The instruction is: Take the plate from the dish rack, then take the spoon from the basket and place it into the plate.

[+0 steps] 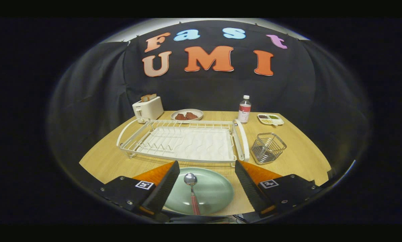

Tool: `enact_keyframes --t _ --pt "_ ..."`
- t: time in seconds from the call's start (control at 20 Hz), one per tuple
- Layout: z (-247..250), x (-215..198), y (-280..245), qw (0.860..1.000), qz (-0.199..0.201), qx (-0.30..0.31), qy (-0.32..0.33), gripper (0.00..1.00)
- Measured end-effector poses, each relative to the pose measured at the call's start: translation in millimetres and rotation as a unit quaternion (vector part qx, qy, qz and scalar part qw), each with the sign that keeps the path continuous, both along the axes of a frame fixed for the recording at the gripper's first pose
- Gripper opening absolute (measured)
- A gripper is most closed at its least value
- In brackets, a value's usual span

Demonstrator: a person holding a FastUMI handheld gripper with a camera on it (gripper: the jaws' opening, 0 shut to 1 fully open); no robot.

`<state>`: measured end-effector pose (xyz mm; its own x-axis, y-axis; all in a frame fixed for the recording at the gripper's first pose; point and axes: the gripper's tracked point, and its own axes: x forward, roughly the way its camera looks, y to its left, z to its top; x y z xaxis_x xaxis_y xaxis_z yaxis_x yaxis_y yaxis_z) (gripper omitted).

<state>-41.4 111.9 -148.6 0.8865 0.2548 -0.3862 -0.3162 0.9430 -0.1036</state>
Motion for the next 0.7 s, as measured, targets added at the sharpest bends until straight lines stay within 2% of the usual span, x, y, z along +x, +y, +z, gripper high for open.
enact_keyframes --t 0.3,0.7 --pt "79 28 -40 0.997 -0.025 -0.004 -0.068 0.98" --pt "148 27 -57 0.989 -0.049 0.003 -0.139 0.98"
